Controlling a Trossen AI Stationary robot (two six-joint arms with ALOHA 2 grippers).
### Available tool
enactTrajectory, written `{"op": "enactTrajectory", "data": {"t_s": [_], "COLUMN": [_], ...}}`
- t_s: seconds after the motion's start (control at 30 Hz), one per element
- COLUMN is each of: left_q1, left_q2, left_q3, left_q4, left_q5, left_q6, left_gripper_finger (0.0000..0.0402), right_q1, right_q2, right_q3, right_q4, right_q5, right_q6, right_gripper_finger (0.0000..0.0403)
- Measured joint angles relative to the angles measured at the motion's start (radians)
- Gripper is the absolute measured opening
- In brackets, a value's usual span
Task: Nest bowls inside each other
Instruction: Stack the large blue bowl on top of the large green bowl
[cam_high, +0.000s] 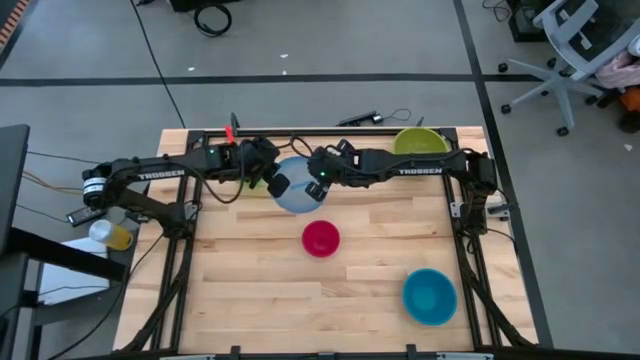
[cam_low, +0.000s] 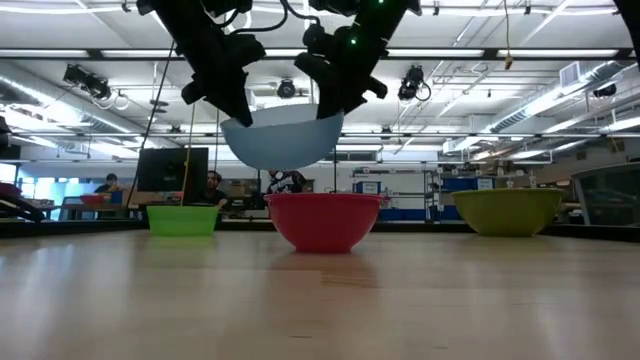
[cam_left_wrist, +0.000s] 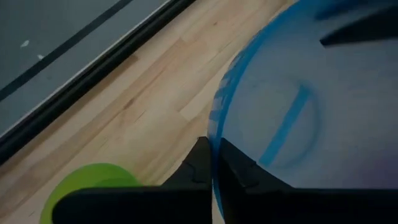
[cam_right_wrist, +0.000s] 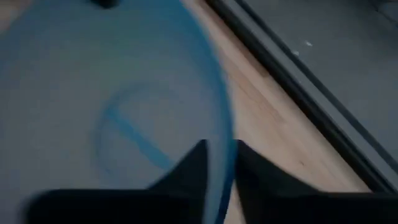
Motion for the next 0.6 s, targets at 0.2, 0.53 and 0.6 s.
{"op": "enactTrajectory", "data": {"t_s": [0.2, 0.53, 0.6], "left_q1": [0.016, 0.112, 0.12], "left_q2": [0.0, -0.006, -0.009], "left_q3": [0.0, 0.0, 0.0], "left_q4": [0.071, 0.088, 0.07], "left_q5": [0.005, 0.017, 0.028], "left_q6": [0.033, -0.01, -0.014], "left_gripper_finger": [0.0097, 0.0227, 0.0231], "right_q1": [-0.052, -0.422, -0.499], "right_q2": [-0.005, -0.068, -0.1], "right_q3": [0.011, 0.009, 0.008], "right_q4": [-0.063, -0.284, -0.335], "right_q5": [-0.01, -0.128, -0.13], "right_q6": [0.1, 0.082, 0.054], "right_gripper_finger": [0.0011, 0.001, 0.001]}}
